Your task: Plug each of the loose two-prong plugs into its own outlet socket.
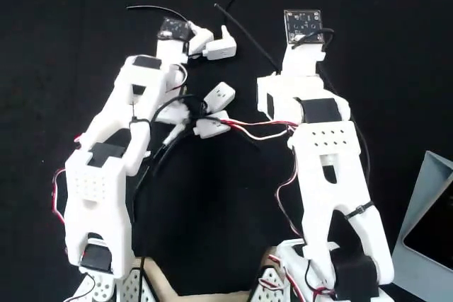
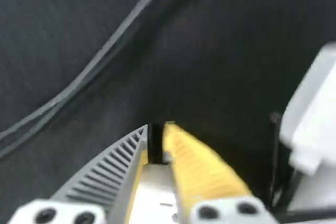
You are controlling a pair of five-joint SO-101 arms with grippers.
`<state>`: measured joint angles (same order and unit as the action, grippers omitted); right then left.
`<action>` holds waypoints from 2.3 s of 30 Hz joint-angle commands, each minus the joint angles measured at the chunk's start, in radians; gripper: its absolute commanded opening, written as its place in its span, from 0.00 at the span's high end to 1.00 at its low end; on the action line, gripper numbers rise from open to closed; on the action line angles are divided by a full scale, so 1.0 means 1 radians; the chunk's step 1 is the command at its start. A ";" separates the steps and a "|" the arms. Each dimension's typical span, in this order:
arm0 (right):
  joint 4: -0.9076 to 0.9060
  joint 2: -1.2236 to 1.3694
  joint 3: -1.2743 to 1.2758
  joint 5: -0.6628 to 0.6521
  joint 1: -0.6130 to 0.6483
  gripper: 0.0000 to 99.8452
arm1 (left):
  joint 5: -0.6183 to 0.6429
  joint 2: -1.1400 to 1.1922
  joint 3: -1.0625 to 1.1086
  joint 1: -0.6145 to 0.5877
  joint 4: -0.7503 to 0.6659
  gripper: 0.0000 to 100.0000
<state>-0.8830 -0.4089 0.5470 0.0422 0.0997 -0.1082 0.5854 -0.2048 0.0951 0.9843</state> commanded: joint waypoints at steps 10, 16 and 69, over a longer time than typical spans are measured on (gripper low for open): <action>0.018 -0.022 -0.018 -0.012 -0.008 0.99 | -0.091 -0.005 -0.495 -0.102 0.640 0.97; 0.018 -0.022 -0.018 -0.012 -0.008 0.99 | -0.186 0.006 -0.538 -0.130 0.686 0.97; 0.018 -0.022 -0.018 -0.014 -0.008 0.99 | -0.925 0.204 -0.544 -0.027 0.506 0.97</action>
<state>-0.8830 -0.4089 0.5470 0.0376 0.0997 -1.0441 0.8278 -0.6851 0.0660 1.4293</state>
